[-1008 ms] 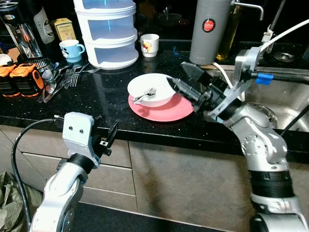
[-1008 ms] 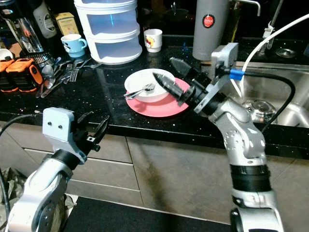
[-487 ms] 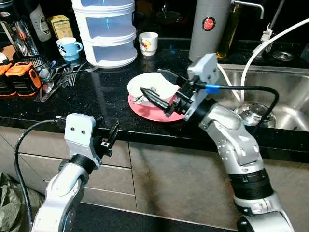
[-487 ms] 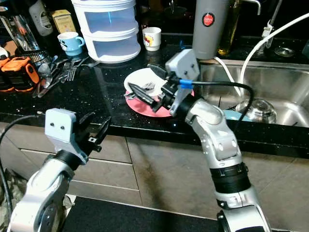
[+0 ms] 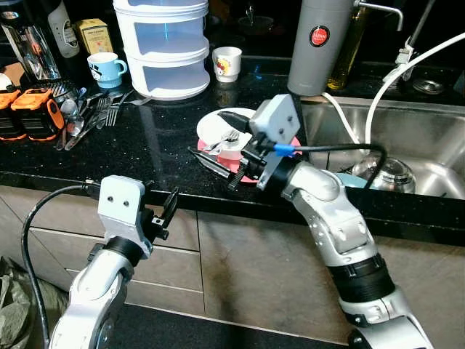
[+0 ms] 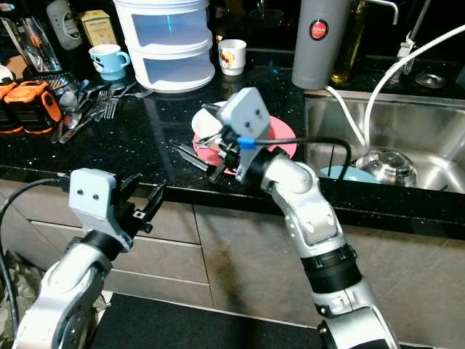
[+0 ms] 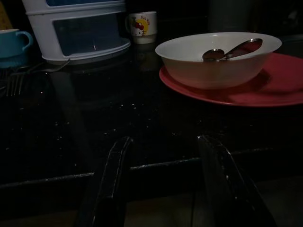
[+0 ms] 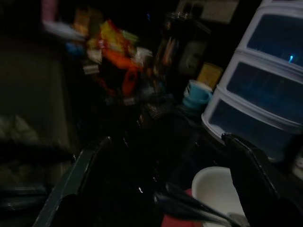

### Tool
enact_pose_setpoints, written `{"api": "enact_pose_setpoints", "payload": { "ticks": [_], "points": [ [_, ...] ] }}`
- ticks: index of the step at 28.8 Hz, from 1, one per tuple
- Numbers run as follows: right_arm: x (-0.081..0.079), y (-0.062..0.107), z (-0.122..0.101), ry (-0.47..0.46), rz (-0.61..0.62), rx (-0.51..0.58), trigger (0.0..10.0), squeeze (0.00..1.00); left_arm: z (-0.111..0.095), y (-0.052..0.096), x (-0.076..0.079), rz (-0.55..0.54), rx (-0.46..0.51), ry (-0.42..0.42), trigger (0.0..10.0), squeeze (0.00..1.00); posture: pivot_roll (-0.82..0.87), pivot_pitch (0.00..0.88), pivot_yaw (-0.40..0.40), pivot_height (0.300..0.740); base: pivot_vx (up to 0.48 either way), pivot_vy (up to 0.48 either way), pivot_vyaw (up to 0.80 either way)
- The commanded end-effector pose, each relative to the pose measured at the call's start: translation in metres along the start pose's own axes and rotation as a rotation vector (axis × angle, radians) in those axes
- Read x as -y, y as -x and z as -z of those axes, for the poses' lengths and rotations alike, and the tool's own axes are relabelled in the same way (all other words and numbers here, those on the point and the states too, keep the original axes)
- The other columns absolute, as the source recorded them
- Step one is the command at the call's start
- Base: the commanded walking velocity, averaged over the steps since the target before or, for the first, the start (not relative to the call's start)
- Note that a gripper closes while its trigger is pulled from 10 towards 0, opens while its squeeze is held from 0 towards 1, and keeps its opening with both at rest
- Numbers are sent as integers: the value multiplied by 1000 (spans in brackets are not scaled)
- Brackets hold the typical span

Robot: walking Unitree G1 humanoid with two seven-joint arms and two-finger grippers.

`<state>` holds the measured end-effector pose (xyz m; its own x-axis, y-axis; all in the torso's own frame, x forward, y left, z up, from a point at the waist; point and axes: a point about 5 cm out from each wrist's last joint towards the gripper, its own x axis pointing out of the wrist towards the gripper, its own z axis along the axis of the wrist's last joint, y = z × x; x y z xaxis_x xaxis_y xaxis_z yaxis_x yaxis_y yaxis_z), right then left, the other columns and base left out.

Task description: Kitchen organization

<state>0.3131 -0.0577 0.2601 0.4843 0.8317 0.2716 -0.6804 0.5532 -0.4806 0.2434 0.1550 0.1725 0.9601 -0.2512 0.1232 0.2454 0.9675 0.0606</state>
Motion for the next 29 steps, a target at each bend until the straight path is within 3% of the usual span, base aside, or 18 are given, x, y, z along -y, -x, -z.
{"api": "enact_pose_setpoints", "payload": {
  "ticks": [1,5,19,29],
  "points": [
    [-5,-8,5,94,-14,-34,10000,0,4,0,2,1,-11,-6,10000,0,131,0,-5,740,0,0,0],
    [-6,-13,11,180,1,-78,10000,0,4,0,4,5,-11,-5,10000,0,130,0,-4,740,0,0,0],
    [1,-17,20,321,-2,-121,10000,0,3,0,6,17,-4,-11,10000,0,130,0,-7,740,0,0,0],
    [-5,-11,32,359,-71,-186,10000,0,2,-2,7,21,1,-14,10000,0,126,0,-2,740,0,0,0]
  ]
}}
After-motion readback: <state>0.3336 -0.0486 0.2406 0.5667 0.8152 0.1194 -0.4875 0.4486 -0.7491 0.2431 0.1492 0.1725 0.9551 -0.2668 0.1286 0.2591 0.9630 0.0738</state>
